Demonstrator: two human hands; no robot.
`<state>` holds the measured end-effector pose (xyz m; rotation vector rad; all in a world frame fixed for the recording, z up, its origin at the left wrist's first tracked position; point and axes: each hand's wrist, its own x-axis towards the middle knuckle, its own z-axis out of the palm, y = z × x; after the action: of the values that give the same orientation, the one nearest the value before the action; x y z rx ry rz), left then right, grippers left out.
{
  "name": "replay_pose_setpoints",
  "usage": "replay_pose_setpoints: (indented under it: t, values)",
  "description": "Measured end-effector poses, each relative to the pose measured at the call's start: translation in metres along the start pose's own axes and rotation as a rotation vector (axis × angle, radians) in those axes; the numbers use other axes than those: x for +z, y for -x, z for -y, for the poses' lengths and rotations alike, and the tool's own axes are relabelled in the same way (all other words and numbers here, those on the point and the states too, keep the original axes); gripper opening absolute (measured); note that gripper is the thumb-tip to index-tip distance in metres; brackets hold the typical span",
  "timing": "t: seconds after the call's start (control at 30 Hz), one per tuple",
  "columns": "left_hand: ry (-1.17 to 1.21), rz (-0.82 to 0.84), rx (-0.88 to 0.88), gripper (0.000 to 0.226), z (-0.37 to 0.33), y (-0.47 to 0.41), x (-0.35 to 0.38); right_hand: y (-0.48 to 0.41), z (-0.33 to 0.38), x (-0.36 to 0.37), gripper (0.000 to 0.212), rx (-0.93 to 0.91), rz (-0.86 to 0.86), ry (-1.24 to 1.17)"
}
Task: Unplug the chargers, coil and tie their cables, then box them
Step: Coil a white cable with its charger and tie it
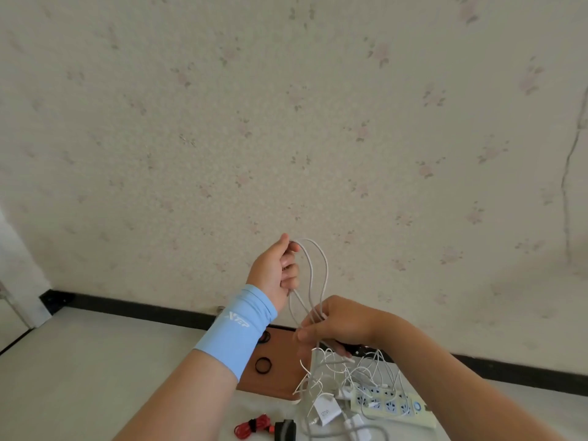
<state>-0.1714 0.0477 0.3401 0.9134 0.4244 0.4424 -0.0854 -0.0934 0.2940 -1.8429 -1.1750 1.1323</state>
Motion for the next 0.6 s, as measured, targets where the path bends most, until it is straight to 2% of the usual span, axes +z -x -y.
replay_pose_setpoints:
  t: [0.07,0.2,0.3,0.37,0.43,0.5,0.57,0.6]
  values:
    - [-0.202,-0.028,0.056,0.037,-0.004,-0.001,-0.003,0.000,0.000,-0.001,0.032,0.013,0.093,0.014]
    - [-0.560,-0.115,0.187,0.034,-0.016,-0.002,-0.013,0.003,0.003,-0.010,0.027,0.049,0.170,-0.005]
    - [-1.028,-0.239,0.507,0.030,-0.020,-0.001,-0.025,0.006,0.008,-0.015,0.030,0.106,0.253,-0.071]
    - [-1.182,-0.253,0.717,0.026,-0.018,-0.001,-0.030,0.007,0.010,-0.018,0.033,0.145,0.272,-0.060]
    - [-1.245,-0.261,0.831,0.025,-0.016,-0.003,-0.032,0.007,0.012,-0.020,0.033,0.154,0.268,-0.023]
    - [-1.210,-0.317,0.848,0.018,-0.013,-0.007,-0.028,0.007,0.013,-0.020,0.029,0.125,0.193,-0.043]
    - [-0.947,-0.470,0.781,0.010,-0.009,-0.007,-0.023,0.006,0.012,-0.021,0.027,0.073,0.064,-0.159]
    - [-0.760,-0.551,0.717,0.023,-0.006,-0.006,-0.020,0.005,0.010,-0.021,0.027,0.051,-0.001,-0.252]
